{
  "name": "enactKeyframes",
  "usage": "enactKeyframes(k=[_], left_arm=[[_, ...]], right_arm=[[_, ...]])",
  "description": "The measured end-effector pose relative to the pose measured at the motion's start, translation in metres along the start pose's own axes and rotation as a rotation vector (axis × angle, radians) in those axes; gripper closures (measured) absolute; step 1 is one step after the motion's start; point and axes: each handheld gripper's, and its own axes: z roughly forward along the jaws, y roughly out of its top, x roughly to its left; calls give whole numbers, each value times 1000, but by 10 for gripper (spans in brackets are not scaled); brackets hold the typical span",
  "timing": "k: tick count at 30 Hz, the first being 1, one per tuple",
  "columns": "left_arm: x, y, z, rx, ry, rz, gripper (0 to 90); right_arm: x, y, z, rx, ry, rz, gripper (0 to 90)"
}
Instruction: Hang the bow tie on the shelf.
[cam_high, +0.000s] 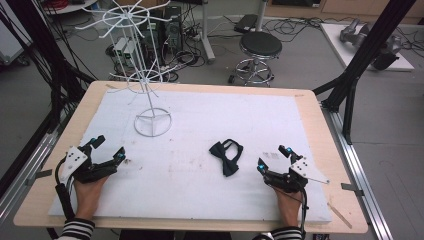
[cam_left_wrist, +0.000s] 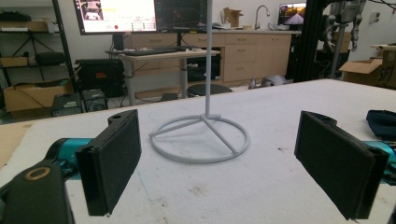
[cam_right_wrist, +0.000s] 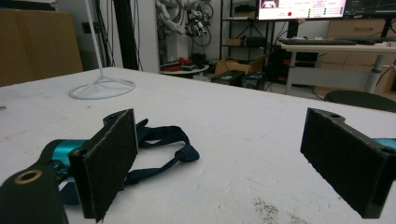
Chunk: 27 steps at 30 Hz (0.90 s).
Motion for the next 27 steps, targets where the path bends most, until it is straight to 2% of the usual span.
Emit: enactKeyframes(k=[27], left_arm=[[0,0,0,4,2,6,151]], right_arm=[[0,0,-1,-12,-6,-1,102]])
